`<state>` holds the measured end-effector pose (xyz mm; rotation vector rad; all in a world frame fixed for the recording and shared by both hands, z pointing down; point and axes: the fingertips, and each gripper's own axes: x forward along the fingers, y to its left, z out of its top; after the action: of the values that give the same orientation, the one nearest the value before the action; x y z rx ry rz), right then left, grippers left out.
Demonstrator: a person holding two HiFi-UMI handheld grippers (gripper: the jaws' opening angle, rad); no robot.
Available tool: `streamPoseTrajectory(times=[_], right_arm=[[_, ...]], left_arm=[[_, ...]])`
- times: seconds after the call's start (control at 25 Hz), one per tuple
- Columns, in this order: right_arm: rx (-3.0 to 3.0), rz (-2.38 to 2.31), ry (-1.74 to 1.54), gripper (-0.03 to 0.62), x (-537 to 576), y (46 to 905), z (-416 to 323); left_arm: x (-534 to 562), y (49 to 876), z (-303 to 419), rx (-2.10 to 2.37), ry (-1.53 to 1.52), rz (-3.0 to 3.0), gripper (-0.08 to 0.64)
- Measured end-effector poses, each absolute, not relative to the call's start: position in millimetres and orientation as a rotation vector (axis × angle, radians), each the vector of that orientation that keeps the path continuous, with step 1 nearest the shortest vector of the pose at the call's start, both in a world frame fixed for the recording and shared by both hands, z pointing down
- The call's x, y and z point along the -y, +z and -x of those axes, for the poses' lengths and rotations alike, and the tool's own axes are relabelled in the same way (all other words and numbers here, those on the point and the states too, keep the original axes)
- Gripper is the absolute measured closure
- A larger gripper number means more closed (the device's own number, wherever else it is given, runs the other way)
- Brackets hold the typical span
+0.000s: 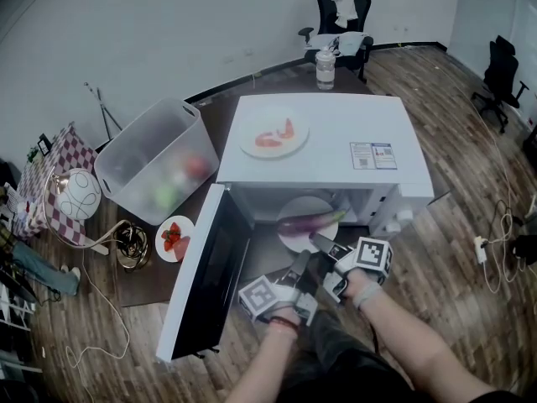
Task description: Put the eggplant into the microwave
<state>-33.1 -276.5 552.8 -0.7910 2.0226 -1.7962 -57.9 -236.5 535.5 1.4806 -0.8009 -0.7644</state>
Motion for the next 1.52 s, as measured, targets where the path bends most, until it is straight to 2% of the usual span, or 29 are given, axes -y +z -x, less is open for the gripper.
streamPoseTrajectory(times=[0.12,0.16,0.96,1.08,1.28,1.52], right_arm=[[-2.096,0.767,-1.775,0.485,274,548,35],[-2.113,0.746,-1.769,0.458,273,545,38],[-2.544,0.749,-1.617,0.459,247,544,39],[-2.628,0.760,-1.569,0.480,244,543,41],[-2.739,0.841,-1.475,0.579,247,543,44],[-2.701,0.880,-1.480,0.584,255,543,44]], left_arm=[[238,536,59,0.807,-0.782,-1.465,0.549],[238,537,60,0.812,-0.783,-1.455,0.551],[251,540,68,0.840,-0.795,-1.430,0.551],[253,540,69,0.843,-0.783,-1.438,0.551],[256,540,67,0.859,-0.720,-1.495,0.541],[261,541,66,0.900,-0.589,-1.617,0.526]])
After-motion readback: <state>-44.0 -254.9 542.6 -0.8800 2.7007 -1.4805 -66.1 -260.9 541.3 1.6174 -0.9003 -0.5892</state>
